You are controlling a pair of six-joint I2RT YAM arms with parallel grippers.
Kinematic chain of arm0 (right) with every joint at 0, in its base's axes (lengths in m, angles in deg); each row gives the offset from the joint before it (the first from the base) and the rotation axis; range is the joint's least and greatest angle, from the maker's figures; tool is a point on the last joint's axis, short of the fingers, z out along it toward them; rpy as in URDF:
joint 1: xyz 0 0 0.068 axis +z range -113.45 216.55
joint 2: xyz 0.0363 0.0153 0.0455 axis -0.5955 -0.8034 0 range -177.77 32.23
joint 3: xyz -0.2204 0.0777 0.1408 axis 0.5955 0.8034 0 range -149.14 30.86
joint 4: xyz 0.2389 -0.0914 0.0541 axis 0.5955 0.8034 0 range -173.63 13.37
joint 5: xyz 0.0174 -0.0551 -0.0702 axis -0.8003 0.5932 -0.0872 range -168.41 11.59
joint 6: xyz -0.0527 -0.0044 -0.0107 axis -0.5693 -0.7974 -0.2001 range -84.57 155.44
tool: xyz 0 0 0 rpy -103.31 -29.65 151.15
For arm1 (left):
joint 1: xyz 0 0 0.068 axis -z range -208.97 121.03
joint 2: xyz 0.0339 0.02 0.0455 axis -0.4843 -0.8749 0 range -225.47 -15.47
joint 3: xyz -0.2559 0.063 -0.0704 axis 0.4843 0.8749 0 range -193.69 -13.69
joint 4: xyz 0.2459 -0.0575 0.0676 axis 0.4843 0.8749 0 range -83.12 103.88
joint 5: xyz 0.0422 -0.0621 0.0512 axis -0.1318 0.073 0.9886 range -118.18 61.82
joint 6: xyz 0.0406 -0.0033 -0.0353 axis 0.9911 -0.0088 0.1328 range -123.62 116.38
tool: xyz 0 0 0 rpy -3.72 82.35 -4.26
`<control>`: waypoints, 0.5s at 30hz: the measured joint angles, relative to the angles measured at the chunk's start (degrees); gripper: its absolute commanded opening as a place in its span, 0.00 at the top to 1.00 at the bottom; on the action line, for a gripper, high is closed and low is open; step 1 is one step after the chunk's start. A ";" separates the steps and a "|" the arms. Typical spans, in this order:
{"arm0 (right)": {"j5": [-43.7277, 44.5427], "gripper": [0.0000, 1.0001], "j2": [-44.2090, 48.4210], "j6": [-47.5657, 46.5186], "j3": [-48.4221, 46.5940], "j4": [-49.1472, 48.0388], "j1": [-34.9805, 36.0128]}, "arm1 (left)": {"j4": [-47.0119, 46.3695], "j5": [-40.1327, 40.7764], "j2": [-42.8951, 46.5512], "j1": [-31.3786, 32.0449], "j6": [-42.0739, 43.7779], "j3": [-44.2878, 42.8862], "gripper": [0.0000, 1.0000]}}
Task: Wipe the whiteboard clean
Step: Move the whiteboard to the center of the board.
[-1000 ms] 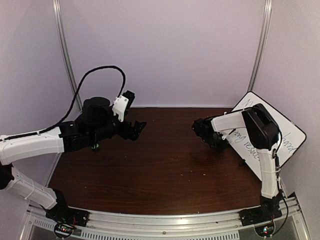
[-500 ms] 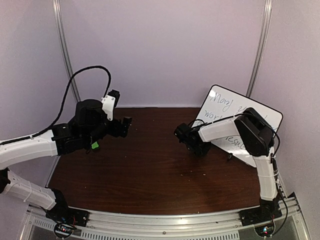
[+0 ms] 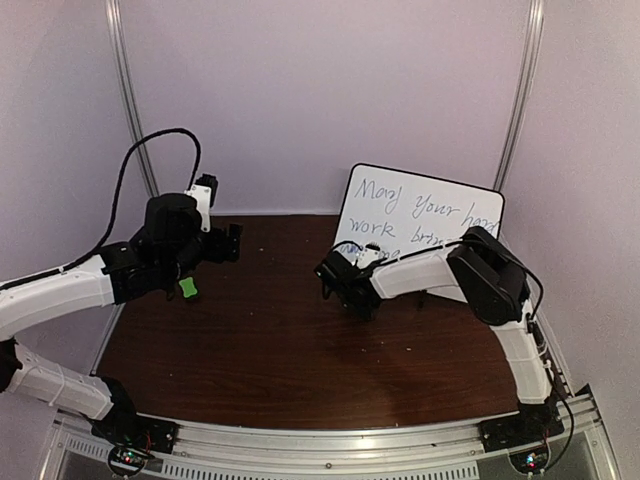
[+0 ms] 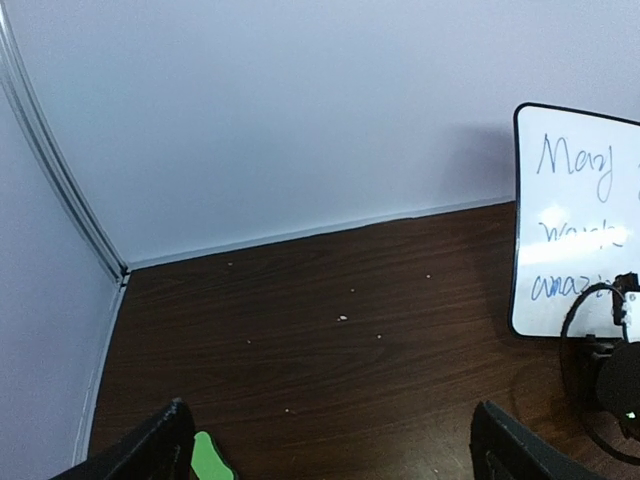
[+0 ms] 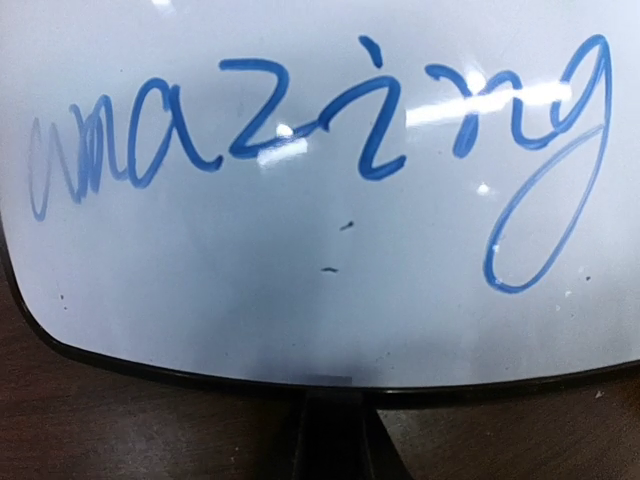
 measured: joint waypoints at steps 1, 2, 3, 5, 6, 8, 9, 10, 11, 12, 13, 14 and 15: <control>-0.15 1.00 -0.20 -1.33 -0.13 -0.83 0.28 | 0.00 0.00 0.00 -1.14 -0.33 0.07 0.02; -0.31 1.00 -0.28 -2.38 -0.17 -1.44 0.50 | 0.07 -0.07 0.00 -1.92 -0.74 0.17 0.02; -0.59 1.00 -0.39 -3.50 -0.17 -2.19 0.76 | 0.33 -0.15 -0.09 -2.73 -1.20 0.24 0.02; -1.22 1.00 -0.52 -5.99 -0.17 -3.80 1.31 | 1.07 -0.22 -0.63 -4.24 -2.19 0.24 0.02; -1.75 1.00 -0.55 -7.32 -0.17 -4.61 1.62 | 1.49 -0.22 -1.27 -4.94 -2.84 0.24 0.02; -3.06 1.00 -0.57 -9.84 -0.17 -5.99 2.10 | 2.29 -0.26 -2.82 -5.81 -3.96 0.22 0.02; -3.93 1.00 -0.57 -11.28 -0.13 -6.91 2.34 | 2.84 -0.35 -3.80 -6.10 -4.44 0.22 0.02; -4.81 1.00 -0.57 -12.81 -0.07 -7.78 2.58 | 3.28 -0.44 -4.85 -6.27 -4.90 0.22 0.02; -5.62 1.00 -0.57 -14.25 0.00 -8.63 2.80 | 3.69 -0.52 -5.77 -6.27 -5.31 0.22 0.02; -6.43 1.00 -0.57 -15.72 0.24 -9.66 2.95 | 3.98 -0.59 -6.32 -6.27 -5.68 0.22 0.02; -6.86 1.00 -0.57 -16.83 0.37 -10.38 3.06 | 4.28 -0.59 -6.86 -6.27 -6.10 0.22 0.02; -7.54 1.00 -0.57 -18.21 0.66 -11.39 3.19 | 4.42 -0.57 -7.23 -6.27 -6.45 0.22 0.02; -8.09 1.00 -0.50 -19.50 1.01 -12.46 3.23 | 4.46 -0.50 -7.48 -6.27 -6.80 0.22 0.02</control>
